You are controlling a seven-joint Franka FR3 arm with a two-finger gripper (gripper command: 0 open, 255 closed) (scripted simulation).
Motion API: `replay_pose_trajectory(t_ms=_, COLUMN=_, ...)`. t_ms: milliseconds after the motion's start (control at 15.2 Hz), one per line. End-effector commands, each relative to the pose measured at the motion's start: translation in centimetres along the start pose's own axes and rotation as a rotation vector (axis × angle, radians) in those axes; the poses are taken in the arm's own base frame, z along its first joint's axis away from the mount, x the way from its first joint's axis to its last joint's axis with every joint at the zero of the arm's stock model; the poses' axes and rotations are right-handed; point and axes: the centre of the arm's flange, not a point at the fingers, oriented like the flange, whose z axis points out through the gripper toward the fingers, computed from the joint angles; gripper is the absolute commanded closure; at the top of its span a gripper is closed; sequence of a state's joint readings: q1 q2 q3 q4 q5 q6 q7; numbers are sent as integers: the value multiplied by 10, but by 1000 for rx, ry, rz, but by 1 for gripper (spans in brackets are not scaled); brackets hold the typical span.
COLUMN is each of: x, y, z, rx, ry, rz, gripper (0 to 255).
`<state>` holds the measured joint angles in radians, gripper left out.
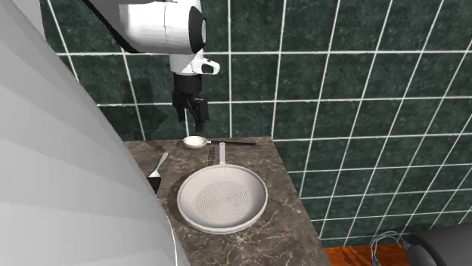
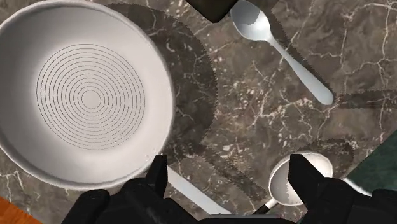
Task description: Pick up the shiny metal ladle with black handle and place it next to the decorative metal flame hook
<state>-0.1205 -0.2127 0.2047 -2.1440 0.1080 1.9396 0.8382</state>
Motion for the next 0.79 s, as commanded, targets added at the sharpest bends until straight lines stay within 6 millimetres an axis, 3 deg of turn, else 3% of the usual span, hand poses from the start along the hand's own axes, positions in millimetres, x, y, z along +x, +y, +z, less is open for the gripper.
replay_pose_trajectory(t_ms=0, x=19, y=-17, z=15, rx=4, ry=-6, rz=98, gripper=0)
replay_pose_trajectory(t_ms=396, x=79, y=-49, z=58, rx=11, ry=-22, rz=374, gripper=0)
replay_pose_trajectory(t_ms=726, x=133, y=-63, z=94, rx=18, ry=-35, rz=604, gripper=0)
